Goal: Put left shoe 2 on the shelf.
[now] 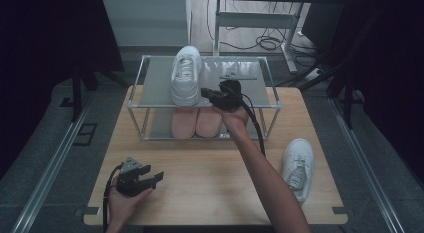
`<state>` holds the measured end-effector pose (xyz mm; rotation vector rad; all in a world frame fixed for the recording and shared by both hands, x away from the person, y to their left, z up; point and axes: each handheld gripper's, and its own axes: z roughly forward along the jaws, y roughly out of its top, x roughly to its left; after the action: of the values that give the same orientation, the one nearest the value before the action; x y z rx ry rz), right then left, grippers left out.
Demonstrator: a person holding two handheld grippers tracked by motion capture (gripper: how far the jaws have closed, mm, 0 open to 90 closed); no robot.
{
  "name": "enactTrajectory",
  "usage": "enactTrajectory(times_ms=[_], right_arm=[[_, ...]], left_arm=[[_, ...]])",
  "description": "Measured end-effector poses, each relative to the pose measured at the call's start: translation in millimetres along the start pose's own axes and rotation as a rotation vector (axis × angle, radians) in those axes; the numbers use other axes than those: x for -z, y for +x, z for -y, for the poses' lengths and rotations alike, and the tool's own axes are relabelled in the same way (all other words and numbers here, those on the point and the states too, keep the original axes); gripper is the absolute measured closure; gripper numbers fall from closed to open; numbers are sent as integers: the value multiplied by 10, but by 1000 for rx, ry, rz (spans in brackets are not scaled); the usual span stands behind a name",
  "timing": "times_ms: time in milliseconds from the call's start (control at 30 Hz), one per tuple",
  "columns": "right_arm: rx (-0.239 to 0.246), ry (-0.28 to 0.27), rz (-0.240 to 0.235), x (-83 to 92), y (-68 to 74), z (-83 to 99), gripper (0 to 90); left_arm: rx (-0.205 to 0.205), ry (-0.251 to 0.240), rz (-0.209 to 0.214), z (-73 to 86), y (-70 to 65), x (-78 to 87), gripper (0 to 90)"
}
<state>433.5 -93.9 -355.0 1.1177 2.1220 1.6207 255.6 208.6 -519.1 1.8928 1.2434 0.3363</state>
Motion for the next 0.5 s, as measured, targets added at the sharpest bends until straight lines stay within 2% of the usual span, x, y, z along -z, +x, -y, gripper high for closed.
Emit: enactTrajectory(times_ms=[233,500], right_arm=[[35,-12,9,351,-28,60,900],[57,-2,32,755,-110,246,900]], left_arm=[[0,0,-1,-3,-11,-4,389],[-2,1,-4,-7,-15,1,389]])
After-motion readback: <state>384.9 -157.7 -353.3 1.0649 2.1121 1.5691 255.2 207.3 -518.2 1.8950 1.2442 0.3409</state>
